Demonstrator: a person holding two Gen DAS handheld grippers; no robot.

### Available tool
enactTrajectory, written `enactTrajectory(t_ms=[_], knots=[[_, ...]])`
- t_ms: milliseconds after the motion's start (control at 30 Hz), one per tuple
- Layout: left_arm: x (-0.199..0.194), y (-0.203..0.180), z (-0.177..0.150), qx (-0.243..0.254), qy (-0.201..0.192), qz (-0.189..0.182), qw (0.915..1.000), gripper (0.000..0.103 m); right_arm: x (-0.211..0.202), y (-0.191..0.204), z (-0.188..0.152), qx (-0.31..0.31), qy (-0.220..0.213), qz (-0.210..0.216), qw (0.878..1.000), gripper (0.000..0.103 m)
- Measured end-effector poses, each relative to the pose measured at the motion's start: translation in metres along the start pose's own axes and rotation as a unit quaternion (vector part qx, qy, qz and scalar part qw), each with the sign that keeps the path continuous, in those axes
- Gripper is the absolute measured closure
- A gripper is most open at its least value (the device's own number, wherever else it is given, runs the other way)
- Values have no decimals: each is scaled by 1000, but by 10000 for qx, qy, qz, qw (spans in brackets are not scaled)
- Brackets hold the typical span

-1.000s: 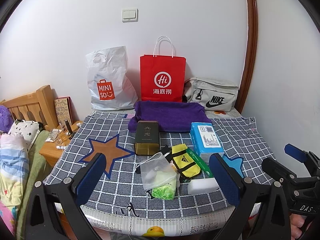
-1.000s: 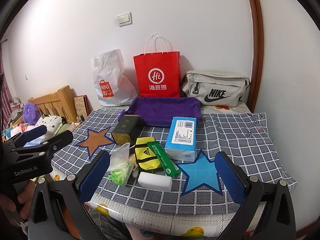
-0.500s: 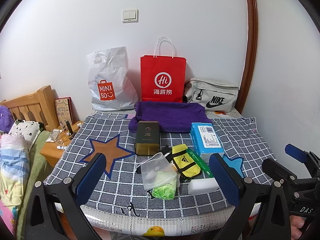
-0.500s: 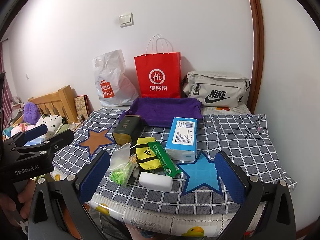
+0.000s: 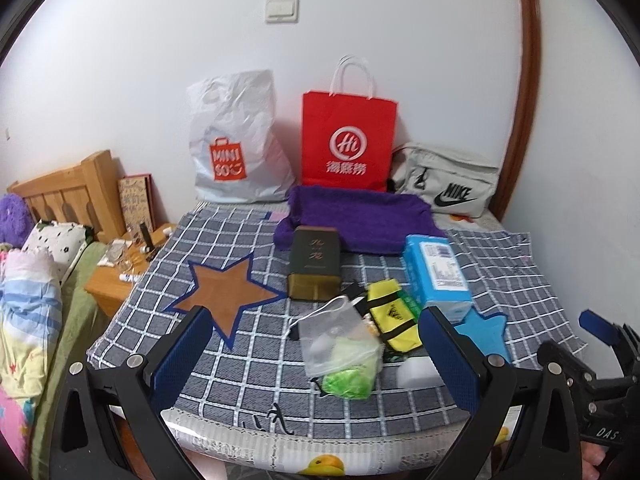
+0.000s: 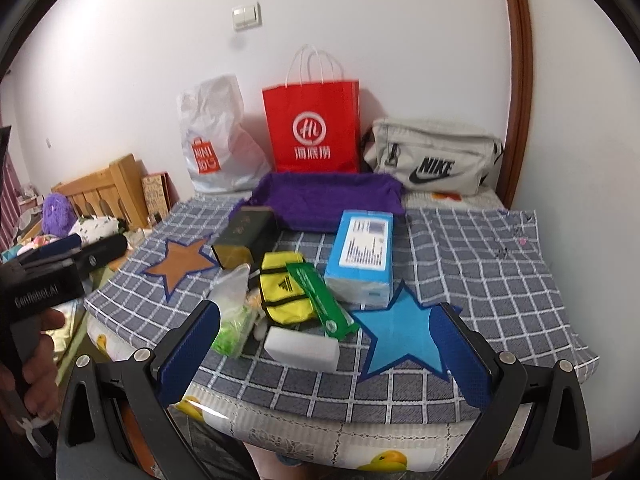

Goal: Organize soft objects
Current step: 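Grasp the white mesh bag with the left tool while the right tool grasps the white sponge block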

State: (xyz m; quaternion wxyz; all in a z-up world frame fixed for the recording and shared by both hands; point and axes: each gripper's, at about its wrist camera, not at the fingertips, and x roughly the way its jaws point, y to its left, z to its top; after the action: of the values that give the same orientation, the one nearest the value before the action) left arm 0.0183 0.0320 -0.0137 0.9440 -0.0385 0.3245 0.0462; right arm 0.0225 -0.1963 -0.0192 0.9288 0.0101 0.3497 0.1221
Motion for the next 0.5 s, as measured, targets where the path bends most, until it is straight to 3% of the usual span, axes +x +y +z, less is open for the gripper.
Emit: enactTrajectory(t_ms=[267,500], knots=[[36,17,-12,-188,351,125,9991,0,48,3,-24,-84,481,94,9988,0],[75,24,-25,-286,715,-6,9970,0,95,11,-43,-55,969,66,9953,0]])
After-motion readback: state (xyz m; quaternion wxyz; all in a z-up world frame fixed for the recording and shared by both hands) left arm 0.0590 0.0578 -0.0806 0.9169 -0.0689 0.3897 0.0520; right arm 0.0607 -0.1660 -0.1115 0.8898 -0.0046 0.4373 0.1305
